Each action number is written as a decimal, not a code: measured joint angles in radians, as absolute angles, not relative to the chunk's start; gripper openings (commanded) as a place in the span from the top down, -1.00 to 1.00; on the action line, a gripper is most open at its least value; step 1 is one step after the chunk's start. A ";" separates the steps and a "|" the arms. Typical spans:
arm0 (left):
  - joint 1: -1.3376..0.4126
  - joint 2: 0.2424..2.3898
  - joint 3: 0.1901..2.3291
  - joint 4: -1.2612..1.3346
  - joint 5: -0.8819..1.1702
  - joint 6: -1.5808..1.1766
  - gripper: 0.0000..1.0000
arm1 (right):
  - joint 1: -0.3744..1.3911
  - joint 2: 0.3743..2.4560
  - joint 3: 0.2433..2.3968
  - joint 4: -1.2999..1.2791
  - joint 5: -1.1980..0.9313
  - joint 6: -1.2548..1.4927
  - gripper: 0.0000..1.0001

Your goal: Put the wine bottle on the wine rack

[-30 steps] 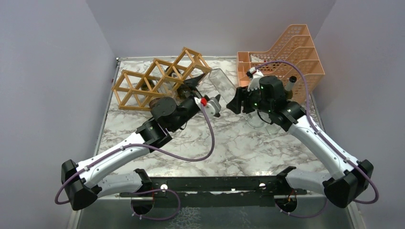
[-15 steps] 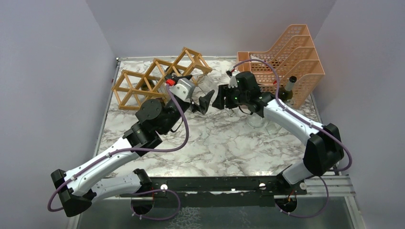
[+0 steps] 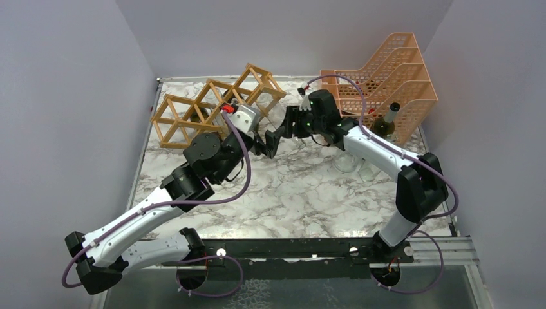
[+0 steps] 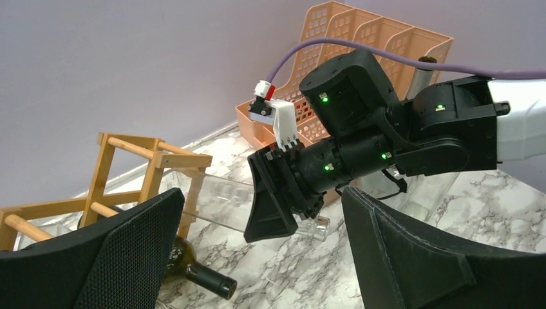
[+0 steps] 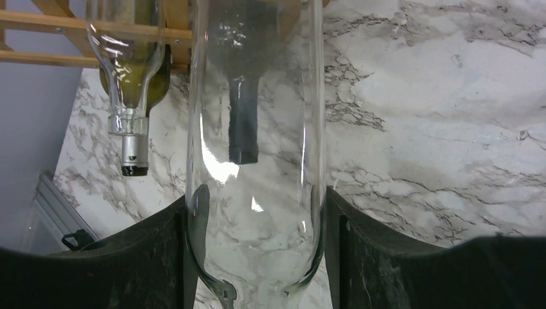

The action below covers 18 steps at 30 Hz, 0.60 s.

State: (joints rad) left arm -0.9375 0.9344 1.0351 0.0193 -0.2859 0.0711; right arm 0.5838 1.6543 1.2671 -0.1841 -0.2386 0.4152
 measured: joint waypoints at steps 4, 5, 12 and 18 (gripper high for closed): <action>-0.937 0.928 1.035 0.005 -0.299 0.067 -0.98 | 0.585 1.693 1.295 -0.157 -0.240 0.453 0.98; -0.937 0.927 1.035 0.003 -0.302 0.067 -0.98 | 0.585 1.706 1.305 -0.151 -0.241 0.464 0.98; -0.937 0.923 1.036 -0.017 -0.315 0.065 -0.98 | 0.587 1.819 1.412 -0.117 -0.248 0.510 0.98; -0.937 0.920 1.038 -0.054 -0.321 0.055 -0.98 | 0.588 1.922 1.519 -0.086 -0.247 0.555 0.71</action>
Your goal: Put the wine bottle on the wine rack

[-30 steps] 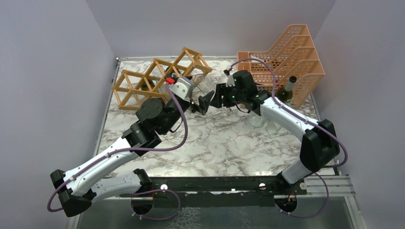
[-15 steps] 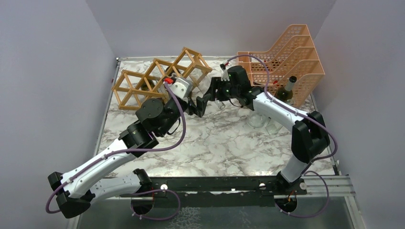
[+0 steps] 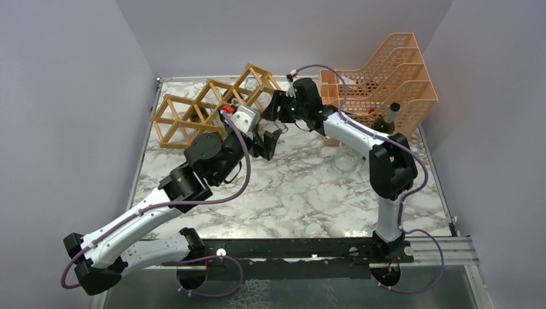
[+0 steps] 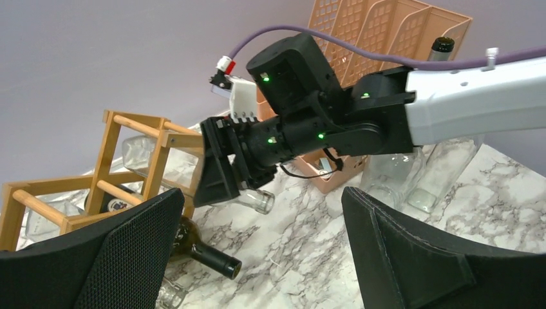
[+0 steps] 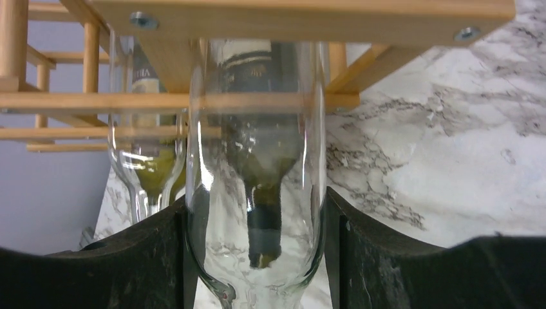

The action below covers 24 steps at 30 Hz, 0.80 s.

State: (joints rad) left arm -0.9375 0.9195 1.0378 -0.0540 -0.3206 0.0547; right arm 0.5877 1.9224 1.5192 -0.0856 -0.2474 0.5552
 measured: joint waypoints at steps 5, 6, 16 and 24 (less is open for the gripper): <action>-0.937 0.904 1.038 -0.081 -0.325 0.037 -0.98 | 0.588 2.020 1.617 -0.072 -0.247 0.570 0.54; -0.937 0.897 1.037 -0.086 -0.327 0.035 -0.98 | 0.588 2.033 1.629 -0.073 -0.247 0.571 0.50; -0.937 0.865 1.038 -0.103 -0.344 0.014 -0.98 | 0.588 2.158 1.769 -0.091 -0.237 0.548 -0.23; -0.937 0.863 1.037 -0.107 -0.356 0.007 -0.98 | 0.587 2.164 1.778 -0.099 -0.234 0.529 -0.63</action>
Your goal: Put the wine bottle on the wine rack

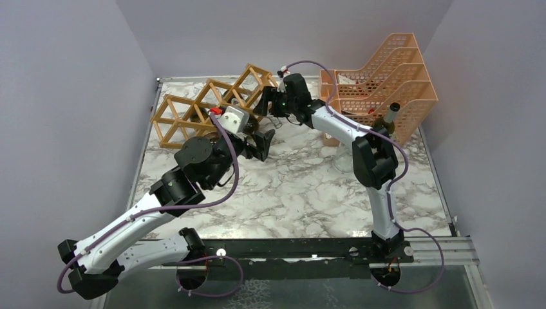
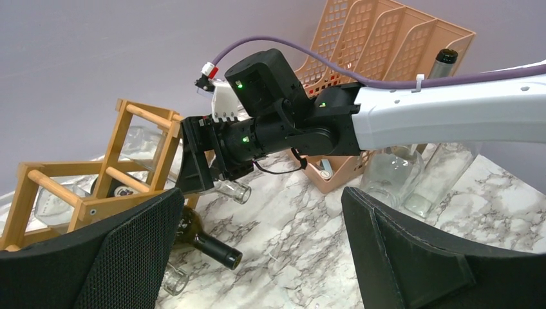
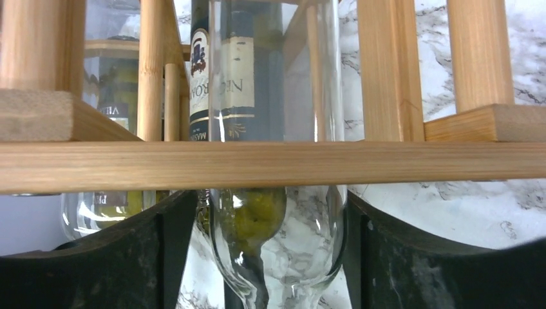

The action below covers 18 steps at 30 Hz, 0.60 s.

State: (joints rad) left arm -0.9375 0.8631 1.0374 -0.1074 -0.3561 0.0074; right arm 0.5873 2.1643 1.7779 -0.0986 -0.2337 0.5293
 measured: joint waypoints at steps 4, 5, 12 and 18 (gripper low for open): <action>-0.937 0.858 1.037 -0.108 -0.362 0.007 -0.98 | 0.588 2.164 1.778 -0.101 -0.231 0.515 -0.78; -0.937 0.856 1.037 -0.108 -0.364 0.007 -0.98 | 0.588 2.164 1.778 -0.103 -0.228 0.512 -0.79; -0.937 0.849 1.037 -0.118 -0.374 0.009 -0.98 | 0.588 2.131 1.777 -0.122 -0.210 0.488 -0.84; -0.937 0.841 1.038 -0.143 -0.376 0.015 -0.98 | 0.588 1.987 1.692 -0.137 -0.184 0.454 -0.82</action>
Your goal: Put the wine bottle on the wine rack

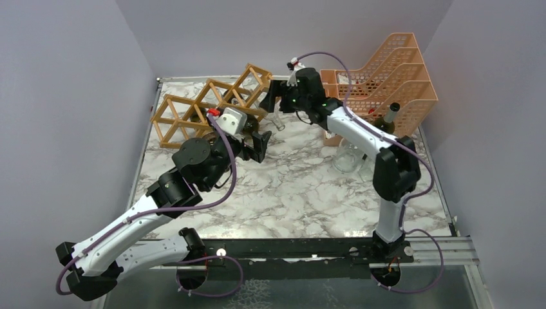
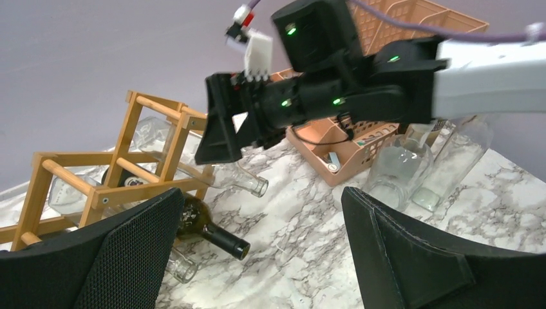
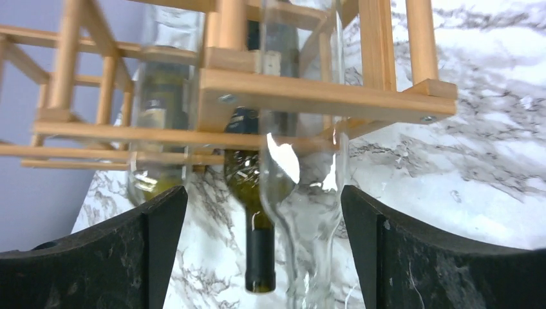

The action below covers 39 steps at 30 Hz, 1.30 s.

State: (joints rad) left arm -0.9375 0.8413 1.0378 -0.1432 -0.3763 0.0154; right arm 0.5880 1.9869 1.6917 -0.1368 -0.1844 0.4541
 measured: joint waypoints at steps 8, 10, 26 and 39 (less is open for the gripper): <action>-0.937 0.822 1.031 -0.166 -0.383 0.011 -0.98 | 0.588 1.604 1.456 -0.143 -0.102 0.376 -0.79; -0.937 0.813 1.022 -0.166 -0.383 0.008 -0.98 | 0.588 1.504 1.403 -0.150 -0.070 0.352 -0.78; -0.937 0.783 0.861 -0.128 -0.381 -0.023 -0.98 | 0.589 0.945 1.196 -0.511 0.569 0.235 -0.68; -0.937 0.740 0.798 -0.094 -0.374 -0.086 -0.98 | 0.589 0.920 1.137 -0.813 0.860 0.409 -0.57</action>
State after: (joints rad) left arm -0.9375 0.7399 0.7979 -0.0944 -0.3740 -0.0860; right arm 0.5892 0.9195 1.1370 -0.8135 0.8600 0.4091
